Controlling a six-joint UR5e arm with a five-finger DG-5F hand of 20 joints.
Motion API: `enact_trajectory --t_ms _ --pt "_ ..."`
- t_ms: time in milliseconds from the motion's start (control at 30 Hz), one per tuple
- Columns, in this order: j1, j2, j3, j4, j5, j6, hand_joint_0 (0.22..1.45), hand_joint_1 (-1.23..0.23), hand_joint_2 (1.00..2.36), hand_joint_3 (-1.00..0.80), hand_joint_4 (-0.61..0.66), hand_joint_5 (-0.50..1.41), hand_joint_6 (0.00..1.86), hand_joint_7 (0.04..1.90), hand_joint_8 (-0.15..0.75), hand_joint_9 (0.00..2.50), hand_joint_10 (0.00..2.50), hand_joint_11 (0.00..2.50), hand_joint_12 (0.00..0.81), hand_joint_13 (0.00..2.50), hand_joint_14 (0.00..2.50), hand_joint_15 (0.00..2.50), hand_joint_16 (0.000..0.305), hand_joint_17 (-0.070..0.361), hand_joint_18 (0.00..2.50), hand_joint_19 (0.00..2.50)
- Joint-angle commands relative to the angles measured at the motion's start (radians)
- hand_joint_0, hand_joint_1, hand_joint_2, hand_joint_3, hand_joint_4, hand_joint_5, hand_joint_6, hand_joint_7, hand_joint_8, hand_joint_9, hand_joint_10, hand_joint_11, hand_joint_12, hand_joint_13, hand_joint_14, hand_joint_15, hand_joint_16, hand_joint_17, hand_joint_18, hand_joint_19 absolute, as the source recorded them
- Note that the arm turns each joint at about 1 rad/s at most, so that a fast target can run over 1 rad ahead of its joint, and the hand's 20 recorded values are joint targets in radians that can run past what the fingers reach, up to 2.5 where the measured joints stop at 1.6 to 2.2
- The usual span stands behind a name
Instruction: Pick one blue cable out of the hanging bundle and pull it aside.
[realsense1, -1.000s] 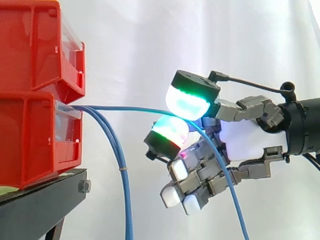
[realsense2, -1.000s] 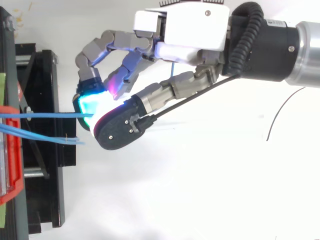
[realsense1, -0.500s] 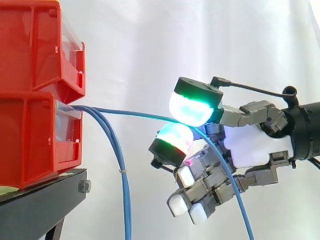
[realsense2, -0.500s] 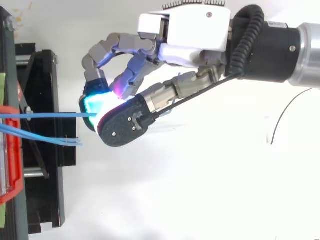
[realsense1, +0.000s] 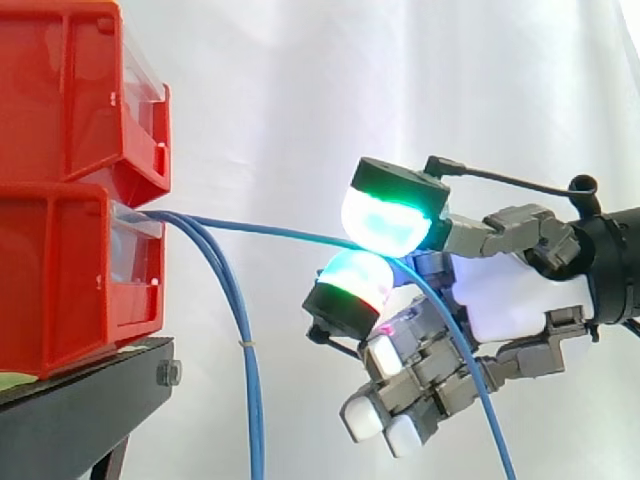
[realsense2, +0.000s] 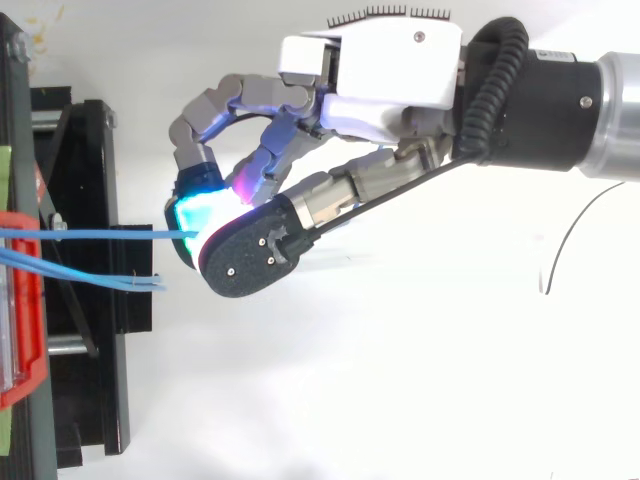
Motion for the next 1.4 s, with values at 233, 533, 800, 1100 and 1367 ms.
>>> enact_trajectory --t_ms 233,533,800,1100,1367 --pt "0.005 0.000 -0.014 -0.046 -0.002 0.009 0.89 -0.85 1.02 -0.30 -0.29 -0.16 0.96 1.55 0.159 1.08 0.02 0.59 0.275 0.77 0.02 0.58 0.031 0.071 0.51 0.69" --pt "0.005 -0.002 -0.074 -0.022 -0.003 0.011 0.89 -0.85 1.02 -0.30 -0.30 -0.16 0.96 1.55 0.163 1.09 0.02 0.59 0.279 0.78 0.02 0.59 0.031 0.071 0.51 0.70" --pt "0.007 0.000 -0.115 0.049 -0.003 0.009 0.89 -0.85 1.02 -0.29 -0.29 -0.15 0.96 1.55 0.167 1.10 0.02 0.59 0.279 0.78 0.02 0.60 0.031 0.071 0.51 0.71" --pt "0.005 -0.002 -0.117 0.070 0.000 0.000 0.89 -0.85 1.02 -0.28 -0.31 -0.16 0.97 1.52 0.168 1.10 0.02 0.59 0.281 0.79 0.02 0.60 0.031 0.071 0.51 0.71" --pt "0.005 -0.002 -0.117 0.070 0.002 0.000 0.89 -0.85 1.02 -0.28 -0.31 -0.16 0.97 1.51 0.172 1.10 0.02 0.59 0.284 0.78 0.02 0.60 0.032 0.071 0.51 0.71"
